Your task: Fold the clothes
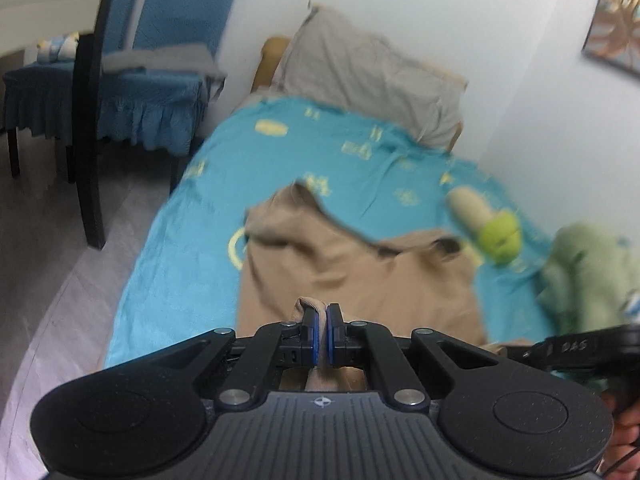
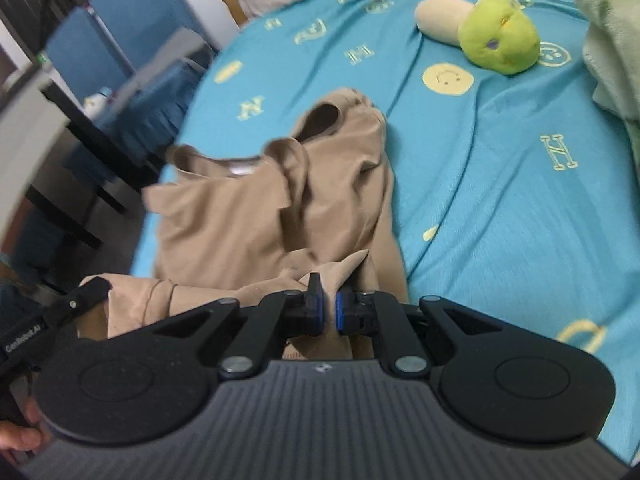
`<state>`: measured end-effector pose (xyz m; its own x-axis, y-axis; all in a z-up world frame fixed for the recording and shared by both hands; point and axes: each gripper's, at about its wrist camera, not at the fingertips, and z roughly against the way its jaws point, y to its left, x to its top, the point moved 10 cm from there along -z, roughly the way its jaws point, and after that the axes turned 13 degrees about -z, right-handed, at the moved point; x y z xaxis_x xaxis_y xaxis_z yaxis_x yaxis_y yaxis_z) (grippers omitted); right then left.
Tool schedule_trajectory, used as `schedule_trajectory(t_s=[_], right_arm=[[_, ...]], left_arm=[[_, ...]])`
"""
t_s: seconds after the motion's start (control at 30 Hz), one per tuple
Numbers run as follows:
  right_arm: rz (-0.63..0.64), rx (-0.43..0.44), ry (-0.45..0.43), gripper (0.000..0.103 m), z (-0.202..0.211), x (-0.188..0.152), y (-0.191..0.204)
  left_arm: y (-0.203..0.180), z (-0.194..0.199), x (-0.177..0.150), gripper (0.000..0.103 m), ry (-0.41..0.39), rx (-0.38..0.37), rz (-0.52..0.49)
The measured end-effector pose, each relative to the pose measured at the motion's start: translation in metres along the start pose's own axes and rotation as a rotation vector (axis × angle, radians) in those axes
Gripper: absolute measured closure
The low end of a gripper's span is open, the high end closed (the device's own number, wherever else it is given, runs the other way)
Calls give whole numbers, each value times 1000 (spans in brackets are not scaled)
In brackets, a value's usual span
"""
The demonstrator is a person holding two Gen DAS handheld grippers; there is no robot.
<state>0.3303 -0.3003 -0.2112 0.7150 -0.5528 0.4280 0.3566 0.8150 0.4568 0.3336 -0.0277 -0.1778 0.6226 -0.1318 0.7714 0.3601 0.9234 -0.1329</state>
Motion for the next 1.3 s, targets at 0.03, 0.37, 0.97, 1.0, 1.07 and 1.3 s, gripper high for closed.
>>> schedule_trajectory(t_s=[0.03,0.37,0.97,1.0,1.07,1.3], right_arm=[[-6,-12,10,93,-9,-1,-4],[28,-52,7,91,-10,-7,-4],[10,79,-225,19,144,-77,1],[-33,93,-209,19,146,-84,-4],[-129,125,-167,19,148,-97,-15],[-490,190,93,19,111,-150,-48]], left_arm=[[2,-11,-6,99,24,3,-1],[-10,-11,-16,49,43,63,-107],[-67,155,-63,0,-56,40,-90],[-66,157,-73,0,-31,12,-41],[-63,156,-91,0,19,-47,65],[-43,124,-132,2,176,-198,416]])
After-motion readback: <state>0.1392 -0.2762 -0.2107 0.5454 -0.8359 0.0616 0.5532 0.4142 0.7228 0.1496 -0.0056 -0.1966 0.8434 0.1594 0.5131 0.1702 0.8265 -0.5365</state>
